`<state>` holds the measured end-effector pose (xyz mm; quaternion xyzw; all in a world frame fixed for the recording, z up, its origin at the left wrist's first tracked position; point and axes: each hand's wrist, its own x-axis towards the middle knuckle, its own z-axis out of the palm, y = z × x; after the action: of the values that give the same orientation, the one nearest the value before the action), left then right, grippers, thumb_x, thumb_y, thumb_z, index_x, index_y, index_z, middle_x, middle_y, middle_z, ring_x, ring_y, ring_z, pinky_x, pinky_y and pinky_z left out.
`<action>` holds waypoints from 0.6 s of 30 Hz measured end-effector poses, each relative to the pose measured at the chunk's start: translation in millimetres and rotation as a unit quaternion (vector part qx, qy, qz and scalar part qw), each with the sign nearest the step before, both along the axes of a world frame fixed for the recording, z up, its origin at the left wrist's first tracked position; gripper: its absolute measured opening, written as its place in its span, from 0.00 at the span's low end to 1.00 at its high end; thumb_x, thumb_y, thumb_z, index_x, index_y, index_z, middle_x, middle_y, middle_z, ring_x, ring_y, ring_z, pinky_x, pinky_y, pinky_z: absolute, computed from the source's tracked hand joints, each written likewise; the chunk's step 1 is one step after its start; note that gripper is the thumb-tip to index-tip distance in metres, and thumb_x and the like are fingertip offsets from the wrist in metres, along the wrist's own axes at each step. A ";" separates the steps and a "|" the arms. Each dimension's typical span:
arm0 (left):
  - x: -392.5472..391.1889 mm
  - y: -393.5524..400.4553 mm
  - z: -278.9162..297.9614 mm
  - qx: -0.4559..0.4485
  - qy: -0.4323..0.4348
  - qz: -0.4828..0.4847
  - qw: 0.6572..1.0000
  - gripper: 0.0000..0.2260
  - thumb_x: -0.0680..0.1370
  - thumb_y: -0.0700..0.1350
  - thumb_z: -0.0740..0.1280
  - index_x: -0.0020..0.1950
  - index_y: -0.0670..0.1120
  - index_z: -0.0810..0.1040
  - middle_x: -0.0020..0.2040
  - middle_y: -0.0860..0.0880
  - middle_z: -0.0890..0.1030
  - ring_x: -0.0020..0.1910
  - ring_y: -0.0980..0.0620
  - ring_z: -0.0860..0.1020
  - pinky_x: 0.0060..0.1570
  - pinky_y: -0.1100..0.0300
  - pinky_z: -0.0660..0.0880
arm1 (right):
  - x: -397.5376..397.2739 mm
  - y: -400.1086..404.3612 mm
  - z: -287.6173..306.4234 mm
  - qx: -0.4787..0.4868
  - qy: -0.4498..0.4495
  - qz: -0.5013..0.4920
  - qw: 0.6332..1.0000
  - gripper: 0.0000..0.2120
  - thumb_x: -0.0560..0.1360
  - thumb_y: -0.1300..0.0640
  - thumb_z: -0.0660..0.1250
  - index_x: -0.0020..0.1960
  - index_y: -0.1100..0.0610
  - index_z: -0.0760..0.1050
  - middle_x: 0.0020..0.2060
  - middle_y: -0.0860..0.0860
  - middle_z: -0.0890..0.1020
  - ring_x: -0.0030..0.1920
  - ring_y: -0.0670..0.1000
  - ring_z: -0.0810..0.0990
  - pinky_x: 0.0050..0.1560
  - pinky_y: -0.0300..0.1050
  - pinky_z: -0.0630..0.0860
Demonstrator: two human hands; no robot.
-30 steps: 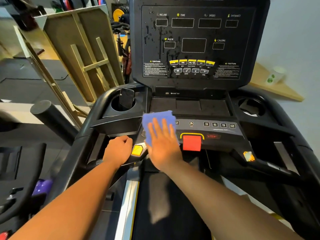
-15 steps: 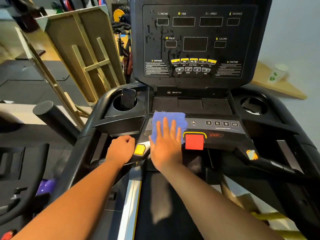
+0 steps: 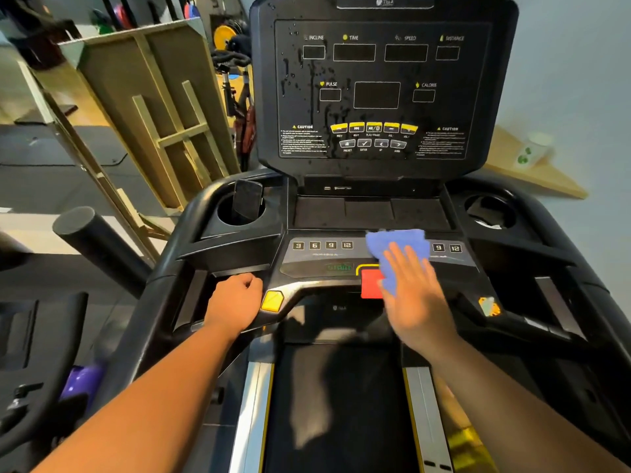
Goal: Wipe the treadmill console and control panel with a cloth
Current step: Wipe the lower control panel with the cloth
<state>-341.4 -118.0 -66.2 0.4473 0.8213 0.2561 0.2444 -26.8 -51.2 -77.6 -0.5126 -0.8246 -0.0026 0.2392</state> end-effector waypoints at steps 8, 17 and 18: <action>-0.5 2.1 -3.6 -0.006 0.017 -0.001 1.000 0.15 0.85 0.48 0.59 0.44 0.47 0.81 0.40 0.45 0.83 0.42 0.46 0.81 0.40 0.56 0.75 | -4.5 2.2 4.5 -0.061 0.033 -0.263 0.962 0.27 0.82 0.49 0.60 0.77 0.60 0.62 0.76 0.60 0.66 0.78 0.64 0.59 0.76 0.65 0.57; -0.1 2.6 -4.4 -0.004 0.016 0.013 1.000 0.16 0.83 0.48 0.59 0.40 0.45 0.79 0.37 0.44 0.82 0.41 0.43 0.81 0.45 0.49 0.77 | -94.9 -10.7 9.4 -0.031 -0.107 0.056 0.992 0.28 0.81 0.42 0.51 0.78 0.52 0.63 0.78 0.53 0.64 0.78 0.61 0.59 0.76 0.65 0.59; -0.4 2.9 -4.7 -0.004 0.013 0.013 1.000 0.16 0.83 0.48 0.59 0.41 0.44 0.79 0.37 0.44 0.82 0.41 0.43 0.81 0.45 0.49 0.77 | -84.3 -6.9 8.0 -0.024 -0.123 0.083 0.989 0.28 0.81 0.43 0.51 0.78 0.51 0.63 0.78 0.52 0.65 0.78 0.59 0.60 0.76 0.62 0.59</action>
<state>-341.8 -115.1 -70.9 0.4391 0.8310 0.2502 0.2327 -111.1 -58.2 -69.6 -0.4434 -0.8874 -0.0256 0.1233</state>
